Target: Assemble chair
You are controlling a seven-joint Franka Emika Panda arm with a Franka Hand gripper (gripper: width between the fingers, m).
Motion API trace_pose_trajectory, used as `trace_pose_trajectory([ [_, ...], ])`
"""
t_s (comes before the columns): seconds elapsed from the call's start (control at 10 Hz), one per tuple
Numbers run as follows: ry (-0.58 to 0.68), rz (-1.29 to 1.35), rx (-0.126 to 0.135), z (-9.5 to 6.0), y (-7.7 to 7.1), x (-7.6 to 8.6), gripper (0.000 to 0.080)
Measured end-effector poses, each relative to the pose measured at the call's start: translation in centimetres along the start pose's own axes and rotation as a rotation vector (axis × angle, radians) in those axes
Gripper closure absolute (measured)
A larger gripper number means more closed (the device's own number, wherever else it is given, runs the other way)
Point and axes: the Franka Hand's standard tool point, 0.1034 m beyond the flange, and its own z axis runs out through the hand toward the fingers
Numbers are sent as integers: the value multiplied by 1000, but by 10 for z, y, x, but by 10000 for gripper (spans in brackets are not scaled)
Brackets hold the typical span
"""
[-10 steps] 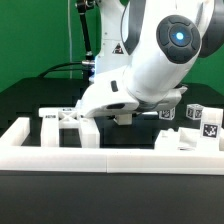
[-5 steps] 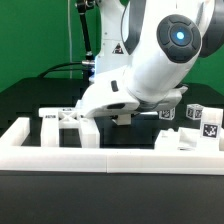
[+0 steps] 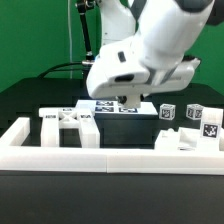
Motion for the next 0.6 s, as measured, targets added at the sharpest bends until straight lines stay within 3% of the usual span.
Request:
trace_pose_trajectory([
  [0.2,-6,-1,0,8,0,2,509],
  [0.4,-4,-2,0,6,-1,3,509],
  [0.6,35,-6,-9,-21,-3,17,508],
])
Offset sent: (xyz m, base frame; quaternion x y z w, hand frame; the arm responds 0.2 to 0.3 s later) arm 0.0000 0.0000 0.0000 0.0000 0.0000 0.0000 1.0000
